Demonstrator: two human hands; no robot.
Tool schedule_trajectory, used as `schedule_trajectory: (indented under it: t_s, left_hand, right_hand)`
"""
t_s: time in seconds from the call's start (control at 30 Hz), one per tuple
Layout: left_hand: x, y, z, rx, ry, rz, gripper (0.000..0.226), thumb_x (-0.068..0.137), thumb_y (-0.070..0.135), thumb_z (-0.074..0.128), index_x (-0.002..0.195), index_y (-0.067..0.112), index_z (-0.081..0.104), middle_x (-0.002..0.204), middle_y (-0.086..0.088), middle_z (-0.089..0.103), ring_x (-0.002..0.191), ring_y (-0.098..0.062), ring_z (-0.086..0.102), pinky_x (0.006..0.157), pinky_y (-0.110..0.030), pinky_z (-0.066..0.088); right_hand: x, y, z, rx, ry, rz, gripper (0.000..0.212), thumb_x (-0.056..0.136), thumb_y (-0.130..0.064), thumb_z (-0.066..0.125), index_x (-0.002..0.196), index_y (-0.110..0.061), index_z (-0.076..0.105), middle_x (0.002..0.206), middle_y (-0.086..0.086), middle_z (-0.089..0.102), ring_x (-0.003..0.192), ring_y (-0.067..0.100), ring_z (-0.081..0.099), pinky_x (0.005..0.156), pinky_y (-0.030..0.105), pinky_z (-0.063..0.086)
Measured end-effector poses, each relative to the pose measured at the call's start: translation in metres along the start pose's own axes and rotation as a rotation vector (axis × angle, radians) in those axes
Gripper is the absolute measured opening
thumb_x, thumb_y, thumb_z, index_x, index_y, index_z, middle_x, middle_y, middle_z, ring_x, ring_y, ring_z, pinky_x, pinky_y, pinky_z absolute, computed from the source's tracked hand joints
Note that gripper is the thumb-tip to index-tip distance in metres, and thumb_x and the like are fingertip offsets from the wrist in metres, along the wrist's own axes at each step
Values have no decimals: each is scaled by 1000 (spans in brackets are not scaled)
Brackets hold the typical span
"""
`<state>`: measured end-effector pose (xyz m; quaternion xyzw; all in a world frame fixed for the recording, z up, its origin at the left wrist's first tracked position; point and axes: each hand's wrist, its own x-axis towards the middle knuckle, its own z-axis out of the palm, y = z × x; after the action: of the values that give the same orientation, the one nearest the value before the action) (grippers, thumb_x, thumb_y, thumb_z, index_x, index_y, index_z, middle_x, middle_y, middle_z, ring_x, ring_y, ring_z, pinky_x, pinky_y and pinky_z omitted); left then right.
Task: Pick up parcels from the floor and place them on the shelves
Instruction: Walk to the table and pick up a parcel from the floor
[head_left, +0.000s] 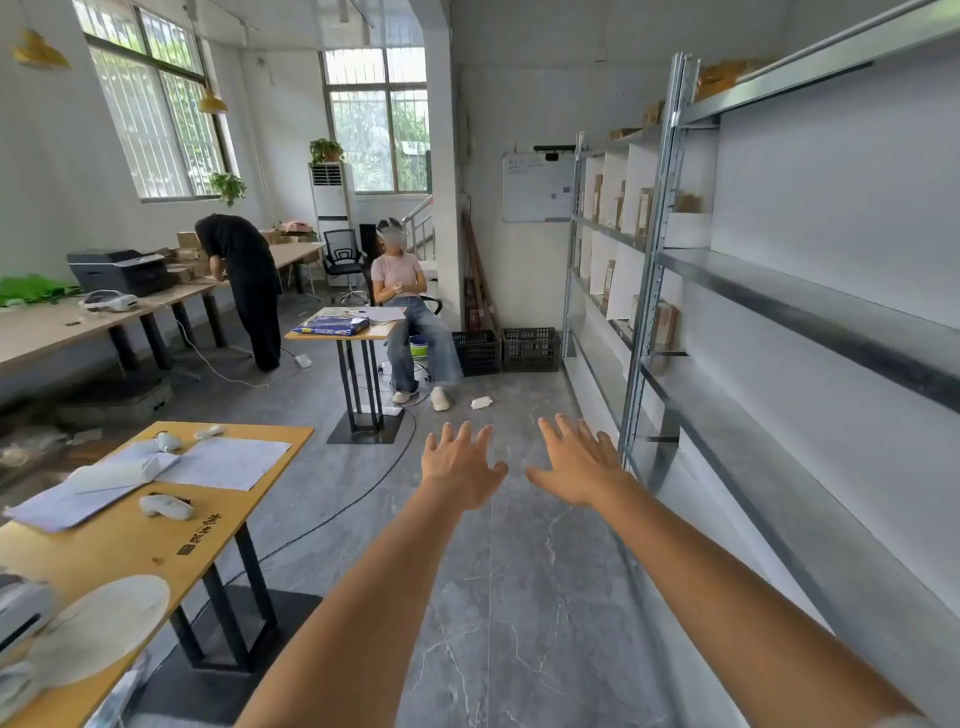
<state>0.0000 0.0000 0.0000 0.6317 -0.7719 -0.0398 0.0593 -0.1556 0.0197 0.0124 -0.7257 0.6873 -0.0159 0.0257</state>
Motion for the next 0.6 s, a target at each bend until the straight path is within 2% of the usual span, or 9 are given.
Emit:
schedule_trajectory:
  t_s: [0.33, 0.6]
  left_hand:
    - [47, -25, 17, 12, -46, 12, 62, 97, 43, 32, 153, 25, 12, 162, -7, 14, 150, -33, 5, 122, -49, 8]
    - [145, -34, 34, 20, -74, -13, 61, 97, 41, 34, 152, 24, 15, 161, -7, 15, 150, -32, 5, 122, -49, 9]
  right_hand:
    - [49, -2, 22, -3, -78, 34, 73, 95, -53, 33, 153, -18, 5, 162, 10, 4, 148, 33, 6, 119, 52, 13]
    - [158, 13, 37, 11, -116, 1, 67, 96, -49, 33, 152, -19, 11, 162, 6, 5, 148, 32, 10, 118, 50, 15]
